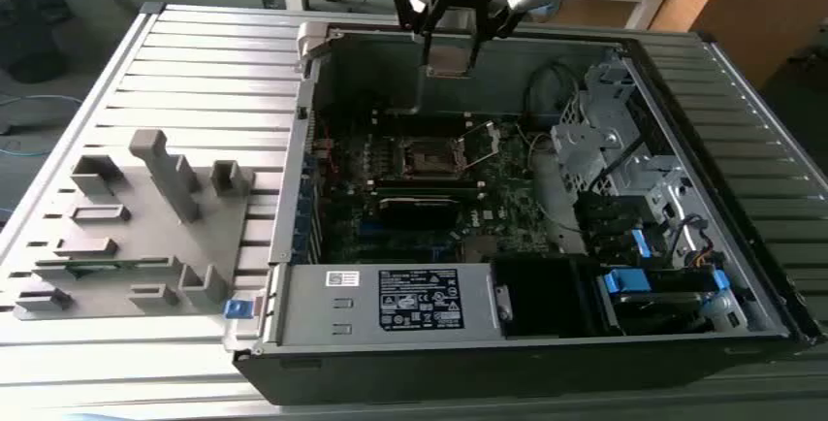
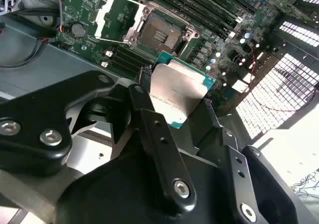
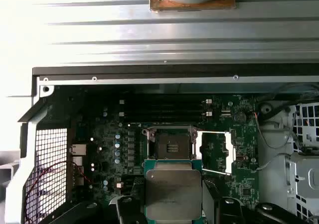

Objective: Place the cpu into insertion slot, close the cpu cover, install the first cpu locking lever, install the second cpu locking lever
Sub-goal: 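Place the cpu into insertion slot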

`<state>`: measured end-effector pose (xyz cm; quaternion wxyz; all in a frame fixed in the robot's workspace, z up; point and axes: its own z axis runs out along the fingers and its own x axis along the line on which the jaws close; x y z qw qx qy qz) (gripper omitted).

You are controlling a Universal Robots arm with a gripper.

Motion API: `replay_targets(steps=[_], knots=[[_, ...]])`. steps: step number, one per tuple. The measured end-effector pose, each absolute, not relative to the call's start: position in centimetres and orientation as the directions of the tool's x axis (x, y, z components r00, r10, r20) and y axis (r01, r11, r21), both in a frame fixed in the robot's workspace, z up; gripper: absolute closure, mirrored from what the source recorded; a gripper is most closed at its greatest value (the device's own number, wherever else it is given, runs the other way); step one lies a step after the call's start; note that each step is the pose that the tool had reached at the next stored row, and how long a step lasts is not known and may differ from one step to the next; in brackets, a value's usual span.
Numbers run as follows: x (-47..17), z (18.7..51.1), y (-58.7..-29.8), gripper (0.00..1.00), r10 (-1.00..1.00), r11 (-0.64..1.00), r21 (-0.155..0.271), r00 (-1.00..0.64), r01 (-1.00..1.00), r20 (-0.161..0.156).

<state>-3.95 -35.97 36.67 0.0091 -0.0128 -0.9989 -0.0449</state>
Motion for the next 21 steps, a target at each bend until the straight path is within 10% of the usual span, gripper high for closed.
replay_targets(steps=[21], knots=[[-3.95, 35.89, -35.97, 0.46, 0.025, 0.996, 0.090, -1.000, 0.026, 0.019]])
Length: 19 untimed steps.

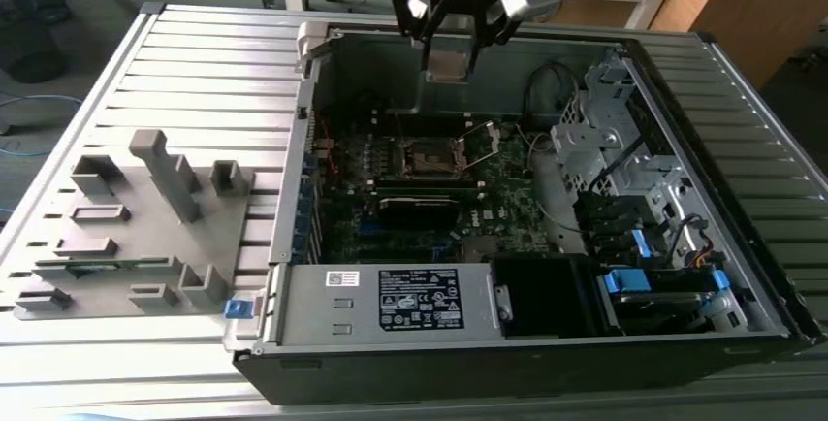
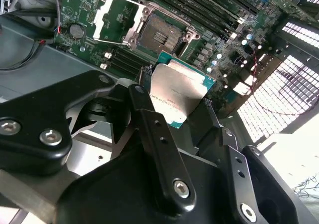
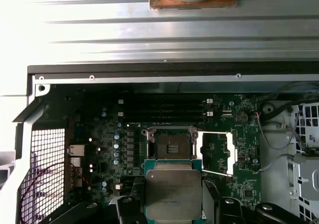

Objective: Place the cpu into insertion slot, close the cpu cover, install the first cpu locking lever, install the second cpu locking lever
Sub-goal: 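Place the cpu into insertion slot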

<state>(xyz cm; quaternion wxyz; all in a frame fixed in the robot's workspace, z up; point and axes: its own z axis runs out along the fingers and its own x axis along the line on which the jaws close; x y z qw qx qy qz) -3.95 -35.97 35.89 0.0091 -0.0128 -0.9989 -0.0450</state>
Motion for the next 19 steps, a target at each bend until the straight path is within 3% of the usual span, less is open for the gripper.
replay_targets(steps=[19], knots=[[-4.0, 34.6, -36.0, 0.46, 0.025, 0.996, 0.090, -1.000, 0.026, 0.014]])
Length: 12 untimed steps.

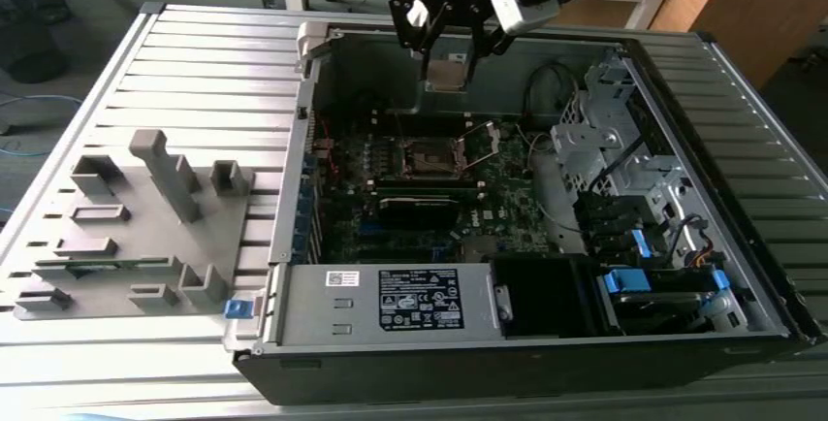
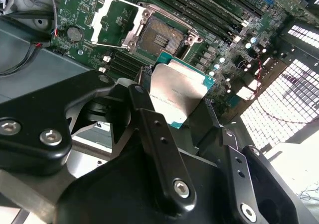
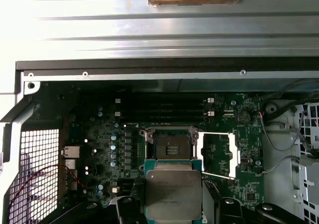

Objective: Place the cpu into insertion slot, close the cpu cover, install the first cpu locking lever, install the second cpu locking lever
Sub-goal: 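Place the cpu into insertion slot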

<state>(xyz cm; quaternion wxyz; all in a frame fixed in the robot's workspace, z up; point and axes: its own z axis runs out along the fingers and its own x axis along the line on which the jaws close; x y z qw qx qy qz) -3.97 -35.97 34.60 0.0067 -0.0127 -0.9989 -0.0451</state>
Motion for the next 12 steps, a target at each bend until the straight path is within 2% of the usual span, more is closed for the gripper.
replay_targets(steps=[12], knots=[[-3.97, 33.59, -35.97, 0.46, 0.025, 0.996, 0.085, -1.000, 0.026, 0.014]])
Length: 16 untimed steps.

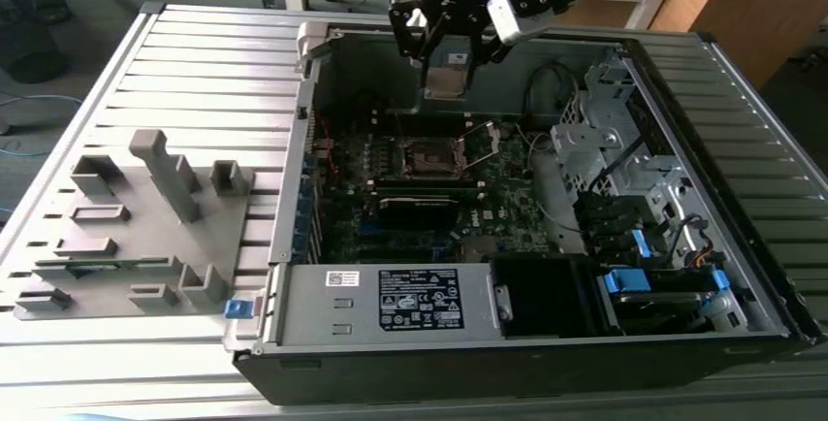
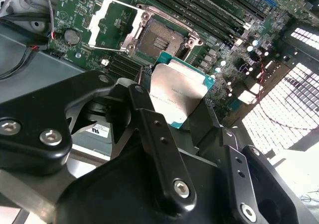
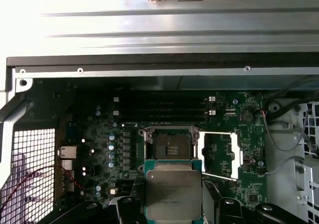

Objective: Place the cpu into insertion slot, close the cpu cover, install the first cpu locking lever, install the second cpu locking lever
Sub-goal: 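Place the cpu into insertion slot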

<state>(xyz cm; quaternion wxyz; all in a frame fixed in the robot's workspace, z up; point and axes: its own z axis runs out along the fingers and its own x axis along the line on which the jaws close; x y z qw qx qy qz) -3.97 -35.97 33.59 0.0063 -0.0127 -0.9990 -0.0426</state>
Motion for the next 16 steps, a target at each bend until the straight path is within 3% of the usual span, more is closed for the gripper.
replay_targets(steps=[16], knots=[[-4.0, 32.5, -36.0, 0.46, 0.025, 0.996, 0.085, -1.000, 0.026, 0.013]])
